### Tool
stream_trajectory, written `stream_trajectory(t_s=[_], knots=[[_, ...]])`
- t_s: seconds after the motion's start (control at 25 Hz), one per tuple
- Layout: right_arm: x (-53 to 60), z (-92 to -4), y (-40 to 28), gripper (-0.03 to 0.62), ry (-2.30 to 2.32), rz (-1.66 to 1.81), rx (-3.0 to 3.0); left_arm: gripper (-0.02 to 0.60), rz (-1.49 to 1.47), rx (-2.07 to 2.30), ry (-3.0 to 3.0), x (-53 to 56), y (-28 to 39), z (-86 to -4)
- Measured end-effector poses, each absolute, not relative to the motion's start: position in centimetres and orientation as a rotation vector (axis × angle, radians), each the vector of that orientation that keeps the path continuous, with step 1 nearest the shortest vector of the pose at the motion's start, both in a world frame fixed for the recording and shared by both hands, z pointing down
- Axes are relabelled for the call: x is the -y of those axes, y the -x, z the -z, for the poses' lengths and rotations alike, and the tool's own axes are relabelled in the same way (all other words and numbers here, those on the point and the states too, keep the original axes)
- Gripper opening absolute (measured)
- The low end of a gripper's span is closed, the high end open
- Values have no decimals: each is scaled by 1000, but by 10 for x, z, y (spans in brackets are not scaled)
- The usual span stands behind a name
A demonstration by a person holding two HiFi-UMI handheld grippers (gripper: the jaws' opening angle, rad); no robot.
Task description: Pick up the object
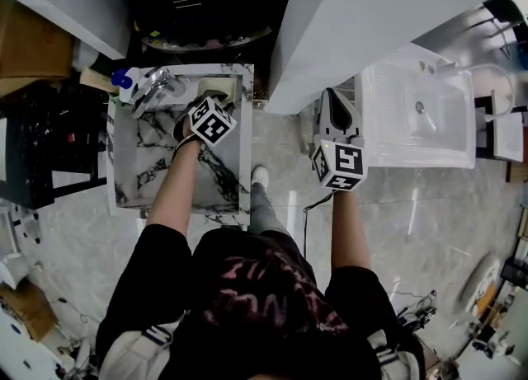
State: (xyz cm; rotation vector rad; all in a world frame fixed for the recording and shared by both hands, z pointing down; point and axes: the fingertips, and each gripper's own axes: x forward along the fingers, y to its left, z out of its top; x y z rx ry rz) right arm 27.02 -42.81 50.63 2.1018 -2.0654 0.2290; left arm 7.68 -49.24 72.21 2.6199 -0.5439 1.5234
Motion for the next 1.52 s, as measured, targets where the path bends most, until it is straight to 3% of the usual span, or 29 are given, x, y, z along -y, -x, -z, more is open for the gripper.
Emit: stream_trajectory(t_s=[0.44, 1.52], knots=[[422, -498, -261, 14, -2106, -214, 2076, 38, -1424, 574, -2654, 486, -77, -702], [395, -446, -192, 14, -2112, -98, 2167, 37, -761, 914, -2822, 459, -45, -530]])
